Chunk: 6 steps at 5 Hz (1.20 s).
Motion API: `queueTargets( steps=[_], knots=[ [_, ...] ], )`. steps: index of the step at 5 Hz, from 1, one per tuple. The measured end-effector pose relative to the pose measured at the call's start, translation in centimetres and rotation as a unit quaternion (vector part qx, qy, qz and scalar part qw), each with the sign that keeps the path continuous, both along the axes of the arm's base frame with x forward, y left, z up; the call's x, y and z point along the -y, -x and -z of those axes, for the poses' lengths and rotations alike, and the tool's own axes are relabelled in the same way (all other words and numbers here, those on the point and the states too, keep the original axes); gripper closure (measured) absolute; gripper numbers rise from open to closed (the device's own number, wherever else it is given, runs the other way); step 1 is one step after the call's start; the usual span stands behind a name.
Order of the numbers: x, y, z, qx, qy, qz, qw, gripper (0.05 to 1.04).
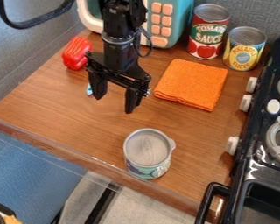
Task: Moved the red bell pepper to the right of the table above the can
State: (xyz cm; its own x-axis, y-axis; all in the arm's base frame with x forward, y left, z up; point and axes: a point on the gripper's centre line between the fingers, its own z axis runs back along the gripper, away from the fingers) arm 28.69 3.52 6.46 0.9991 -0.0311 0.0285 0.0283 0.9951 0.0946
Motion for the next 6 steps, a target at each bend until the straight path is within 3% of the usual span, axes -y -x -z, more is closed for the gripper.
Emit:
queueTargets(
  steps=[1, 2, 3, 4, 5, 6],
  knots=[
    [0.0, 0.2, 0.9, -0.017, 0.001, -0.001, 0.9999, 0.085],
    [-3.8, -1.7, 0.4, -0.017, 0.0, -0.057, 0.9982, 0.085],
    [-8.1, -3.4, -0.4, -0.007, 0.004, -0.1, 0.995, 0.085],
    [-12.2, -5.2, -1.9, 0.014, -0.007, -0.119, 0.9928, 0.085],
    [-14.8, -6.3, -1.8, 0.014, 0.002, -0.129, 0.9916, 0.085],
    [-15.9, -7.9, -1.7, 0.031, 0.013, -0.125, 0.9916, 0.085]
  ],
)
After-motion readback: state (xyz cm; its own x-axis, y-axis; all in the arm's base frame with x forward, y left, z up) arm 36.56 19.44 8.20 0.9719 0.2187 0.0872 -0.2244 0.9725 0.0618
